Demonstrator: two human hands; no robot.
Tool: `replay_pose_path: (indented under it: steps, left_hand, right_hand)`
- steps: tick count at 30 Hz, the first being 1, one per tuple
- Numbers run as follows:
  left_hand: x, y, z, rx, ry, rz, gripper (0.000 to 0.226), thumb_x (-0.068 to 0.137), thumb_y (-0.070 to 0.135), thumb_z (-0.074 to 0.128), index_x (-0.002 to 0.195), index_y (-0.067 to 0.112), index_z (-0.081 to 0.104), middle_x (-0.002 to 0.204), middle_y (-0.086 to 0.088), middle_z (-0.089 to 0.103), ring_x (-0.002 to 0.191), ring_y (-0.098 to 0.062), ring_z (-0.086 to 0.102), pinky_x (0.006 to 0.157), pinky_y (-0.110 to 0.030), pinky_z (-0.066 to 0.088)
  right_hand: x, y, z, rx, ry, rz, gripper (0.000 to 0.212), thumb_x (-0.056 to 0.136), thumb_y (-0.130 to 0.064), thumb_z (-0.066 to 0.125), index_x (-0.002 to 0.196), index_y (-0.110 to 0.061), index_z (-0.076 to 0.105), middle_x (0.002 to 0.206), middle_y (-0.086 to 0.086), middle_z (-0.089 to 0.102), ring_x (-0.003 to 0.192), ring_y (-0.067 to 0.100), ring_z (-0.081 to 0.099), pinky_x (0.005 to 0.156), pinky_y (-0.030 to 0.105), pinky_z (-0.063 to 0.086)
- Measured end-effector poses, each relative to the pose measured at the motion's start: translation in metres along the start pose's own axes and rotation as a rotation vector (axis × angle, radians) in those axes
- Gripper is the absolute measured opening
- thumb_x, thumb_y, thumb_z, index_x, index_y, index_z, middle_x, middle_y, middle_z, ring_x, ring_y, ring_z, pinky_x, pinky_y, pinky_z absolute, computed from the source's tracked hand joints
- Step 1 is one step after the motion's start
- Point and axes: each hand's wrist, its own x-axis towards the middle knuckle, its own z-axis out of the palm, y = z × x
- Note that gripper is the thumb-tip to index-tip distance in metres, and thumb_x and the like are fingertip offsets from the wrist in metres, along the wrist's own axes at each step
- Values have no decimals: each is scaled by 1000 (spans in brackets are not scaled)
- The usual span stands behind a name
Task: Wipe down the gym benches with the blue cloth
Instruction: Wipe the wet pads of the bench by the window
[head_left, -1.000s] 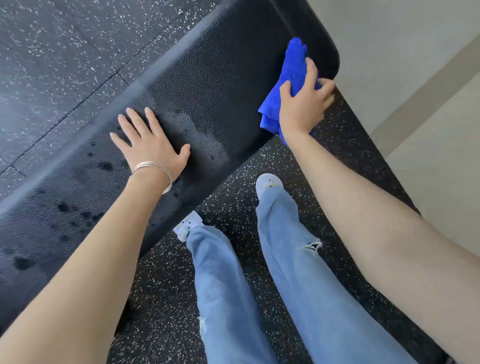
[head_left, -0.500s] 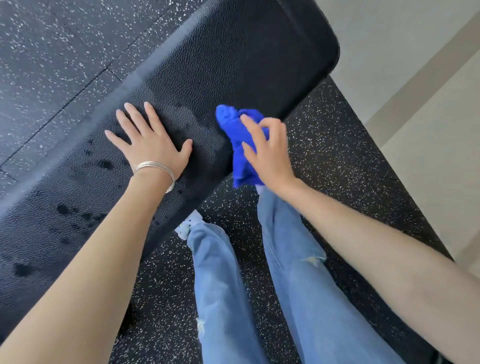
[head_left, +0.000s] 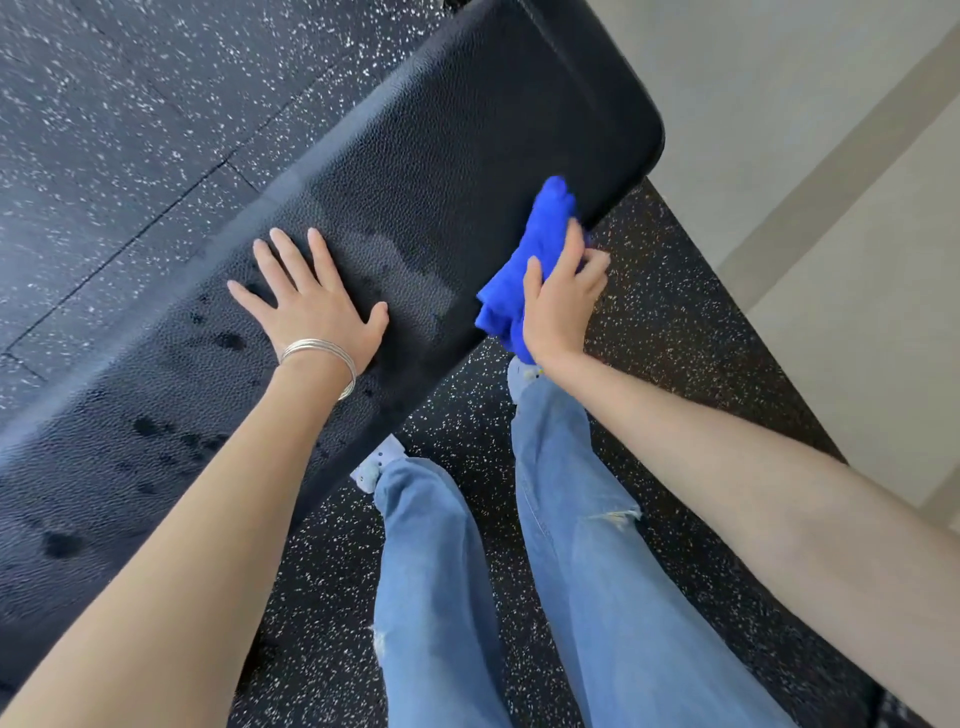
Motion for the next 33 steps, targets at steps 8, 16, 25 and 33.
replay_pose_path:
  steps: [8,16,25,33]
  left_hand:
    - [-2,9,0,-21,-33,-58,92,85,53,48,150,8,1,156,-22,-5,144,-40,-7,110,-66,8]
    - [-2,25,4,-99,-20,-149,94,80,43,54,149,4,3,156,-24,-5,144,-41,-9,110,-66,6]
    - [-5,13,-2,-122,-35,-117,92,83,46,55,151,11,3,158,-17,-6,145,-35,-9,111,-66,7]
    - [-14,-42,4,-158,59,-30,82,86,46,54,151,19,12,159,-1,6,147,-25,0,114,-61,7]
  right_hand:
    - [91,22,-28,-187,-12,-92,50,95,-19,49,143,-17,34,125,16,39,106,35,42,87,45,40]
    - [144,10,-39,6,11,443,45,98,-34,39,142,-30,29,133,6,33,108,32,47,87,40,44]
    - [13,-43,-1,-261,-90,-361,51,80,-29,66,130,-27,52,112,11,53,86,32,49,68,40,40]
    - [60,-65,-8,-399,-206,-801,43,85,-36,50,127,-27,54,106,11,54,86,33,52,62,38,44]
